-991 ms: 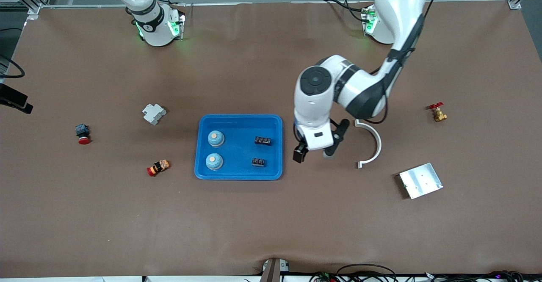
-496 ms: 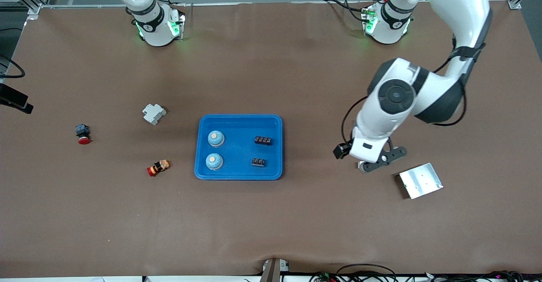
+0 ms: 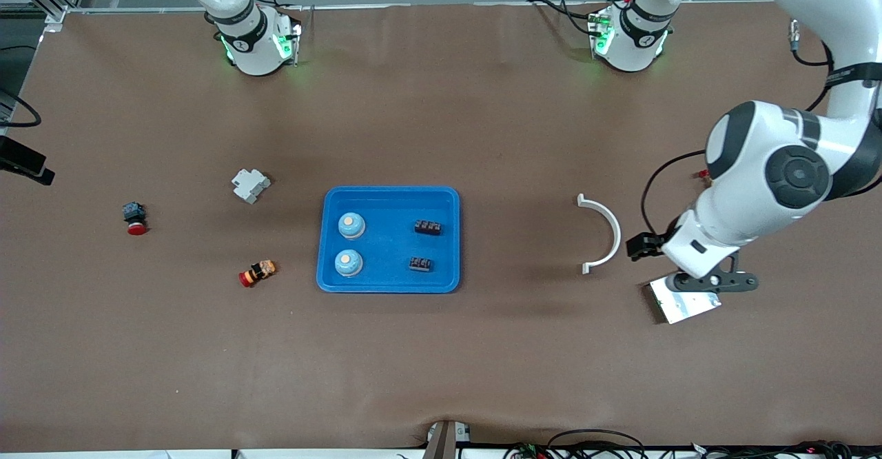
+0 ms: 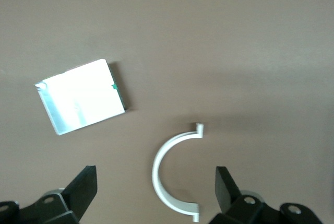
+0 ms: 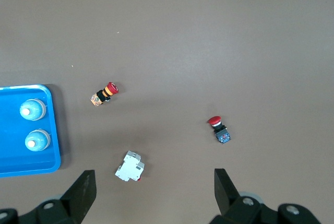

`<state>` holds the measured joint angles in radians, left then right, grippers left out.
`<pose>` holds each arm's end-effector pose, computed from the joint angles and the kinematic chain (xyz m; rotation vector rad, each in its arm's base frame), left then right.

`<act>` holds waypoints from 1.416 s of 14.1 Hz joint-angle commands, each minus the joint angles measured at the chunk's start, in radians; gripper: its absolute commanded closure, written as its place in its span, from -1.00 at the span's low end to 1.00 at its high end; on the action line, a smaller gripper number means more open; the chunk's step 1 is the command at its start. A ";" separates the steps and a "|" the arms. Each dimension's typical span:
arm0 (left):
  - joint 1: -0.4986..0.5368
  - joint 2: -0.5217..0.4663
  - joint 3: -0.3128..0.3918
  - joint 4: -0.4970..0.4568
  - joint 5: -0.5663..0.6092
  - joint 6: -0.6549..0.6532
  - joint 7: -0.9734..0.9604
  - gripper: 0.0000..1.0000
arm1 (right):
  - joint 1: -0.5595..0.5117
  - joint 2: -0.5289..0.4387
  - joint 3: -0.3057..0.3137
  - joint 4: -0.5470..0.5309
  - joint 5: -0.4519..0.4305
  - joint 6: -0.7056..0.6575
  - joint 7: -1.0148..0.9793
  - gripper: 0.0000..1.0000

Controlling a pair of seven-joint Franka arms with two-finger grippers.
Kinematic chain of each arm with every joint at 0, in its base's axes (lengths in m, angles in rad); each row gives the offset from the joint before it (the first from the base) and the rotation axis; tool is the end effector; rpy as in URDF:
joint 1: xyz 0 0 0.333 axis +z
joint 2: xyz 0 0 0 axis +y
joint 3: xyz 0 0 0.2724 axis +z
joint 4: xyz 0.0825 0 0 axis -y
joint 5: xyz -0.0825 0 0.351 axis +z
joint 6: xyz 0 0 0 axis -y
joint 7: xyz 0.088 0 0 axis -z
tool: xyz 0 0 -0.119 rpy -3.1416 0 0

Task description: Place electrolytic capacitor and blue bell in tray

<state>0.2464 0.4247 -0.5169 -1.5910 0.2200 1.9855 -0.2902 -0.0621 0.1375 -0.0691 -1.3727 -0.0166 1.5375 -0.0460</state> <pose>0.6125 -0.1180 0.3776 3.1311 -0.0396 0.0421 0.5509 -0.0720 0.5788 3.1101 -0.1326 0.0393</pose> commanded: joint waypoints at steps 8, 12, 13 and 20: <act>0.013 -0.122 0.003 -0.078 -0.019 -0.010 0.078 -1.00 | -0.013 -0.006 0.014 0.007 0.009 -0.010 0.023 -1.00; -0.183 -0.222 0.222 -0.142 -0.123 -0.010 0.149 -1.00 | -0.012 -0.006 0.012 0.006 0.009 -0.007 0.020 -1.00; -0.220 -0.256 0.274 -0.165 -0.143 -0.010 0.176 -1.00 | -0.013 -0.006 0.012 0.006 0.009 -0.005 0.020 -1.00; -0.355 -0.415 0.451 -0.188 -0.195 -0.102 0.270 -1.00 | -0.012 -0.007 0.014 0.007 0.009 -0.011 0.014 -1.00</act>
<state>-0.0773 0.0831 -0.1018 -1.7431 0.0485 1.9163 -0.0548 -0.0620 0.1375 -0.0640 -1.3722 -0.0162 1.5380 -0.0401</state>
